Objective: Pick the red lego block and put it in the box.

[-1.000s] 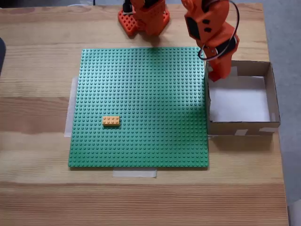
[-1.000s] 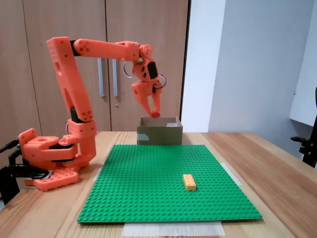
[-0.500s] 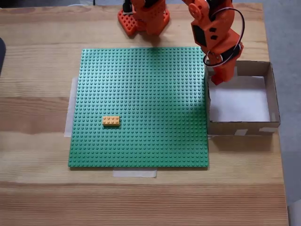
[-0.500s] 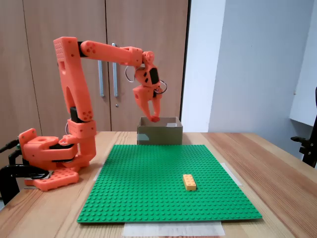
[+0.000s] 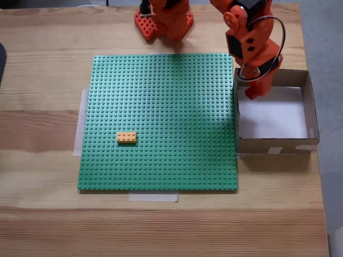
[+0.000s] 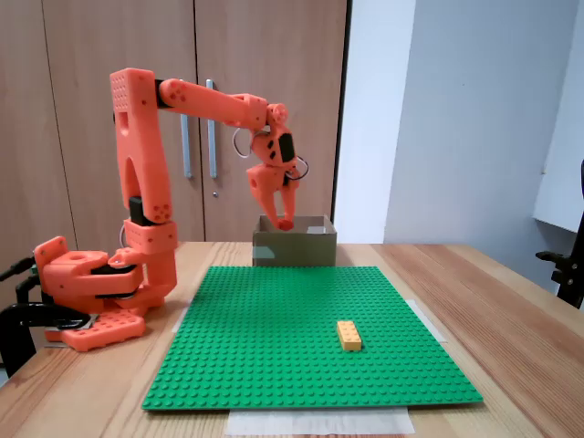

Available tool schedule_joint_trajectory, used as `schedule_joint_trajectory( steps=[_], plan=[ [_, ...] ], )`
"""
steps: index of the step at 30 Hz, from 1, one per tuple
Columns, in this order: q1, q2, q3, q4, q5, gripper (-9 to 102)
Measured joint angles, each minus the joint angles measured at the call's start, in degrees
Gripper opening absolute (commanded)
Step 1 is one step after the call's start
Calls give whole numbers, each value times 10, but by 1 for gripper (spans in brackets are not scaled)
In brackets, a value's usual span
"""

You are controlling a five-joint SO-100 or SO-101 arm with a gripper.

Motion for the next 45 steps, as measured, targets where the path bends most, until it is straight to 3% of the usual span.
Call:
schedule_joint_trajectory(
  steps=[35, 45],
  plan=[
    [11, -122, -31, -50, -8, 4],
    [7, -146, -65, -32, -11, 4]
  ],
)
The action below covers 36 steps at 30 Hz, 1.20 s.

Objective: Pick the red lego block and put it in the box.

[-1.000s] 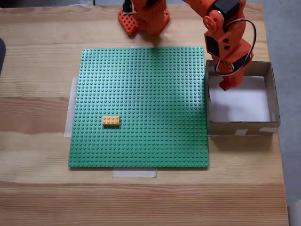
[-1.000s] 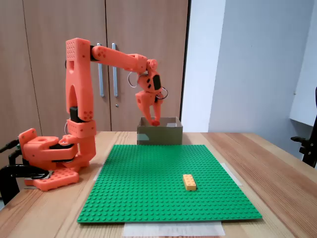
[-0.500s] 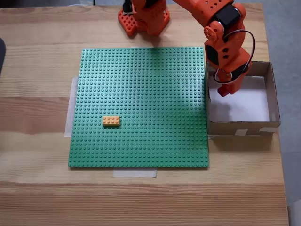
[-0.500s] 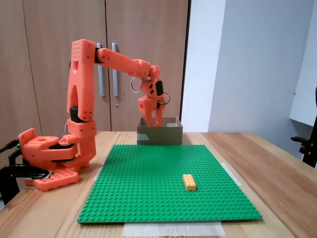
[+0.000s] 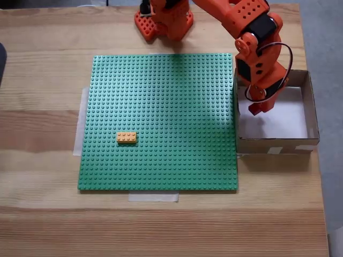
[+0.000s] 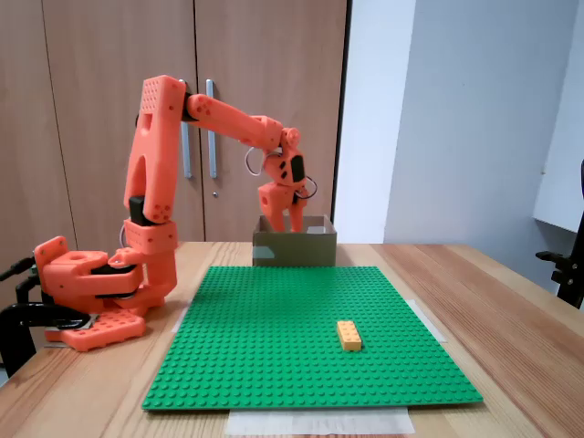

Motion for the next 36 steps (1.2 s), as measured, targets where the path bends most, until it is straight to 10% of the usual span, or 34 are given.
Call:
schedule_joint_trajectory(
  steps=[36],
  plan=[
    [2, -65, -58, -6, -13, 8]
  ],
)
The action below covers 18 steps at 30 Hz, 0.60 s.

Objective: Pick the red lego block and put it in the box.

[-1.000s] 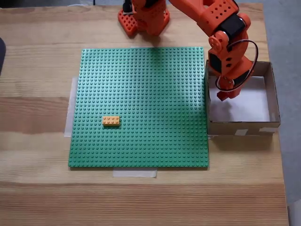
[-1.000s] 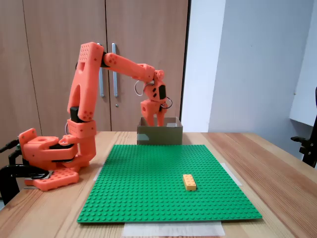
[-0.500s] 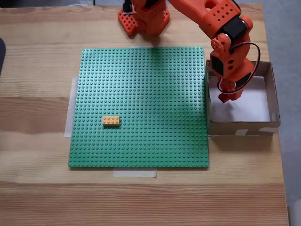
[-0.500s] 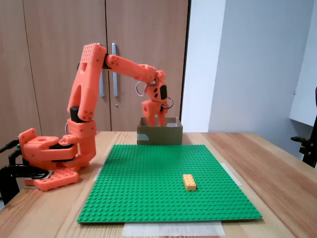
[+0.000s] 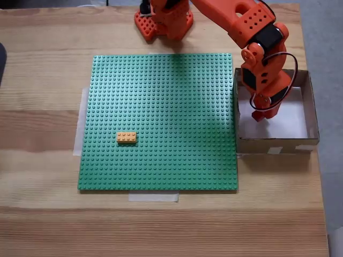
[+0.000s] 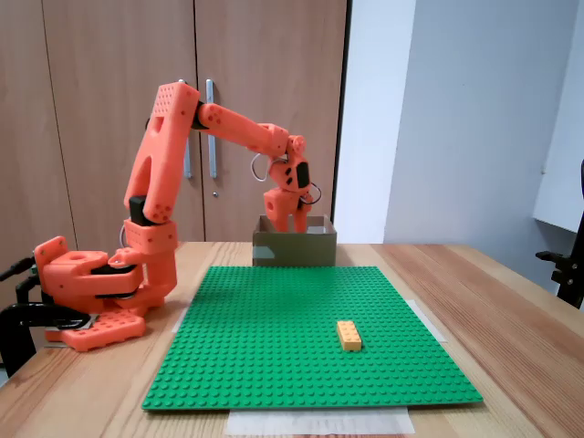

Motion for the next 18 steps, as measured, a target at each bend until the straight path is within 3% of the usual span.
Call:
schedule_joint_trajectory(
  steps=[4, 9, 18],
  plan=[
    [4, -1, 0, -4, 0, 11],
    [4, -1, 0, -5, -5, 23],
    [27, 46, 47, 2, -16, 24]
  ],
)
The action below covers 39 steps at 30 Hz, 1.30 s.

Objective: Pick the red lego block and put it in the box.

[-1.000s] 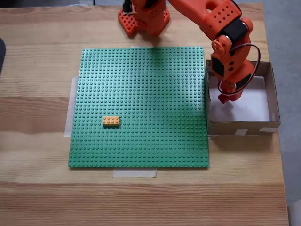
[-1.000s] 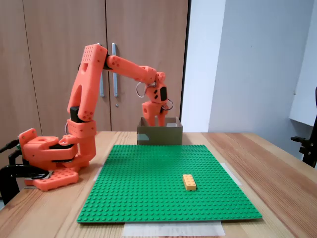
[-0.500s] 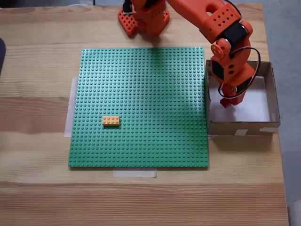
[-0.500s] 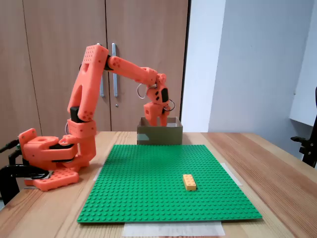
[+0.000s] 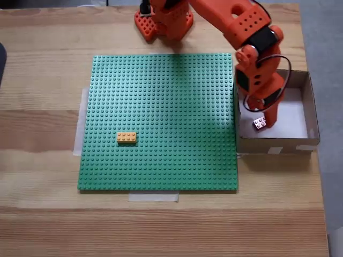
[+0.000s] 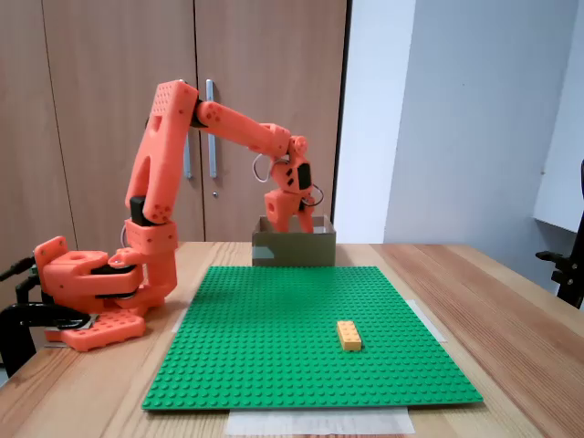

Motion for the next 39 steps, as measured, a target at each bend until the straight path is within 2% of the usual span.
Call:
schedule_joint_trajectory(
  steps=[15, 21, 29, 34, 39],
  plan=[
    [126, 422, 235, 11, -57, 19],
    [169, 462, 299, -11, -80, 17],
    [218, 511, 303, -14, -103, 16],
    [253, 564, 339, -54, -117, 16],
    [342, 715, 490, -166, -106, 15]
  ],
)
